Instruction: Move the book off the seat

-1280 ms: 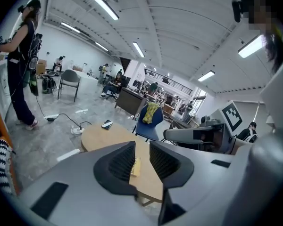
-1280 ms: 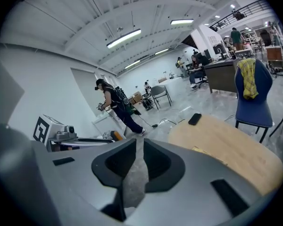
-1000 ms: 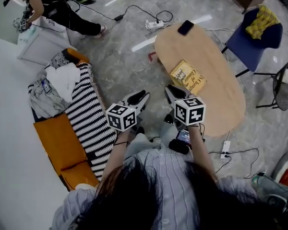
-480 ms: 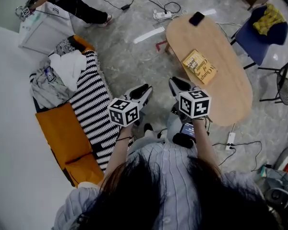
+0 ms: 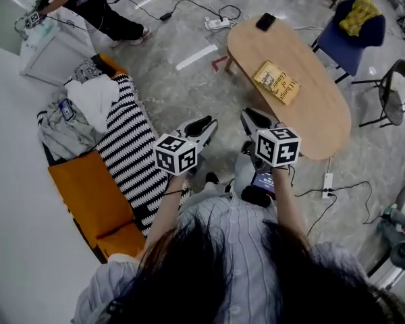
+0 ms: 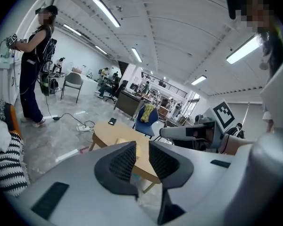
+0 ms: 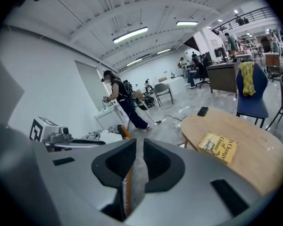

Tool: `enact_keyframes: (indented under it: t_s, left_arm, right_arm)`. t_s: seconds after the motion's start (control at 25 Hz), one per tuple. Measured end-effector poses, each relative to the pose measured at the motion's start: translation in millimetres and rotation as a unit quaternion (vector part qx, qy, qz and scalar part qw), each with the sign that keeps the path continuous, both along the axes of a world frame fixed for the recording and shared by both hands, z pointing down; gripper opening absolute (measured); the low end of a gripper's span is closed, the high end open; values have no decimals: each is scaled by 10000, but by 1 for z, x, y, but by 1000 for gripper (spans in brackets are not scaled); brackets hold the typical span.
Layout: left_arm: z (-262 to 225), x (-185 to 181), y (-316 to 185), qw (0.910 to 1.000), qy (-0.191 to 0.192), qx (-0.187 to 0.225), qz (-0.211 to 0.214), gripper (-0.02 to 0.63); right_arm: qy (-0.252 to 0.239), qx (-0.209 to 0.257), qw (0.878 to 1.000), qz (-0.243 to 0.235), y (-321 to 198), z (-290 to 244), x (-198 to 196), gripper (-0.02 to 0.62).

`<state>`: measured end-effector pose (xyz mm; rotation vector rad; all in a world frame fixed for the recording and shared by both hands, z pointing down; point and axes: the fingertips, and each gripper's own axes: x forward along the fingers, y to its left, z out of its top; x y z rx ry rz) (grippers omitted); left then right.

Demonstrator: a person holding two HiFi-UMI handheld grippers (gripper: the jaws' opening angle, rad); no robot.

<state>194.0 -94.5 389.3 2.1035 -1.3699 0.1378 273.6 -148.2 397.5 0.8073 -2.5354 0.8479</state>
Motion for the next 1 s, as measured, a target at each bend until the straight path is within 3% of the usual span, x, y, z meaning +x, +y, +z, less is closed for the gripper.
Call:
enact_keyframes:
  t_s: [0.48, 1.0]
  left_arm:
    - [-11, 22, 63, 9985, -5, 317, 435, 94]
    - [-17, 37, 92, 9963, -122, 496, 695, 94]
  right_arm:
    - [-64, 260, 9982, 530, 64, -12, 34, 49]
    - [-41, 455, 9911, 1254, 77, -21, 93, 48]
